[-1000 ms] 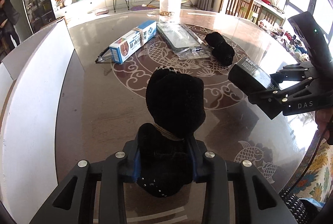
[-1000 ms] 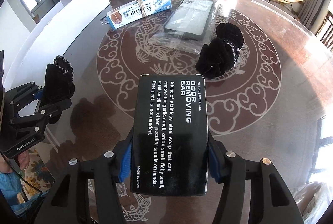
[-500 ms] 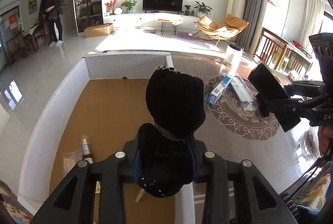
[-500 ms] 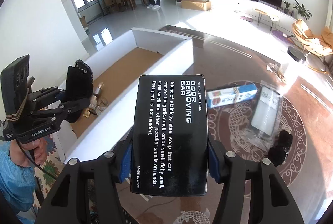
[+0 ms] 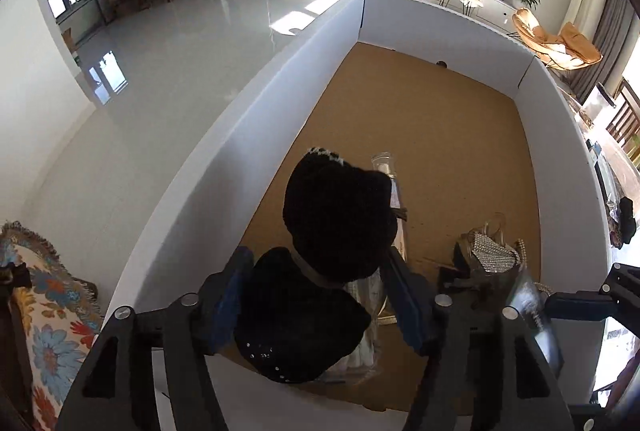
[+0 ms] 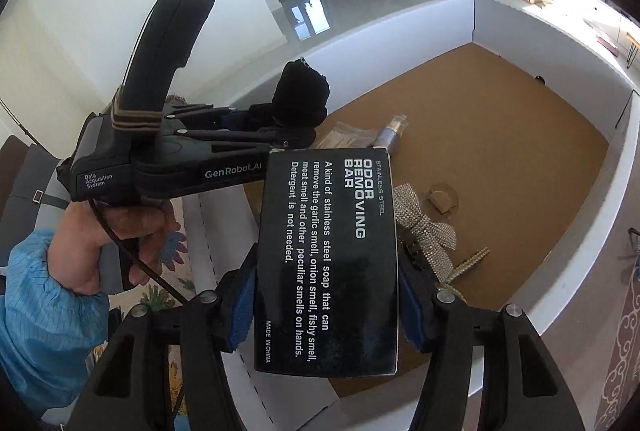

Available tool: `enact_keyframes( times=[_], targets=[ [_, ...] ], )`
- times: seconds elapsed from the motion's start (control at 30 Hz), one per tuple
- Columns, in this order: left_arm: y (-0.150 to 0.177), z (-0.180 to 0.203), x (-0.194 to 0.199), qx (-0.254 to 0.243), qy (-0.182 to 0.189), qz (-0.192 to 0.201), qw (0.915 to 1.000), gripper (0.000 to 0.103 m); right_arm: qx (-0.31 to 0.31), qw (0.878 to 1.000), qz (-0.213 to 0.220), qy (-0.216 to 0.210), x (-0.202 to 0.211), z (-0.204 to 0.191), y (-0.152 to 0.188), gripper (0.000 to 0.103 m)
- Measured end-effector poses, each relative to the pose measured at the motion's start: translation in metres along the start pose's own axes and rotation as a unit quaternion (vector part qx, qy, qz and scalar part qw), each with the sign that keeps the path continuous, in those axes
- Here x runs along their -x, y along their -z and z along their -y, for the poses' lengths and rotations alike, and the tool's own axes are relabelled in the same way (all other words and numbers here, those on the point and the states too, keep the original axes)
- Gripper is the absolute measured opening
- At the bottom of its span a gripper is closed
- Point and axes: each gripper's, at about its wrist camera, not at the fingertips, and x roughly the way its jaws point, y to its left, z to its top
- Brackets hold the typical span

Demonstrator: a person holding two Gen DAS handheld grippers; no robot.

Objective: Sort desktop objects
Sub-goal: 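Carry both items into the cardboard box and open both tools, then withdraw both tools from the box back over the table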

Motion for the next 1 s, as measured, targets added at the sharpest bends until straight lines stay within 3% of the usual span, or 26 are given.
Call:
enact_keyframes(
  times=[0.07,0.2,0.37,0.5,0.6,0.67,0.77,0.9,1.0],
  targets=[
    [0.003,-0.002,0.004,0.01,0.014,0.014,0.9998,0.072,-0.007,1.0,0.009,-0.012,-0.005,0.002,0.003,0.079],
    [0.005,0.013,0.018,-0.007,0.007,0.043,0.999,0.077,-0.018,0.998,0.06,-0.012,0.026,0.016,0.013,0.085],
    [0.008,0.06,0.054,-0.043,0.039,0.085,0.9947,0.077,-0.033,0.988,0.139,0.052,0.088,0.055,0.04,0.097],
    [0.018,0.115,0.093,-0.085,0.102,0.117,0.9842,0.078,-0.078,0.974,0.169,0.131,0.122,0.106,0.087,0.1],
    [0.033,0.169,0.123,-0.13,0.147,0.141,0.9705,0.086,-0.118,0.957,0.155,0.213,0.138,0.152,0.138,0.101],
    [0.046,0.205,0.138,-0.157,0.174,0.153,0.9601,0.1,-0.156,0.942,0.13,0.266,0.149,0.184,0.178,0.101],
    [0.066,0.258,0.137,-0.192,0.213,0.139,0.9479,0.102,-0.216,0.92,0.115,0.307,0.167,0.223,0.233,0.101],
    [0.09,0.321,0.098,-0.229,0.202,0.099,0.9473,0.102,-0.267,0.894,0.108,0.343,0.186,0.252,0.291,0.101],
    [0.101,0.354,0.05,-0.245,0.163,0.072,0.9531,0.102,-0.287,0.885,0.099,0.352,0.19,0.265,0.31,0.101]
  ],
)
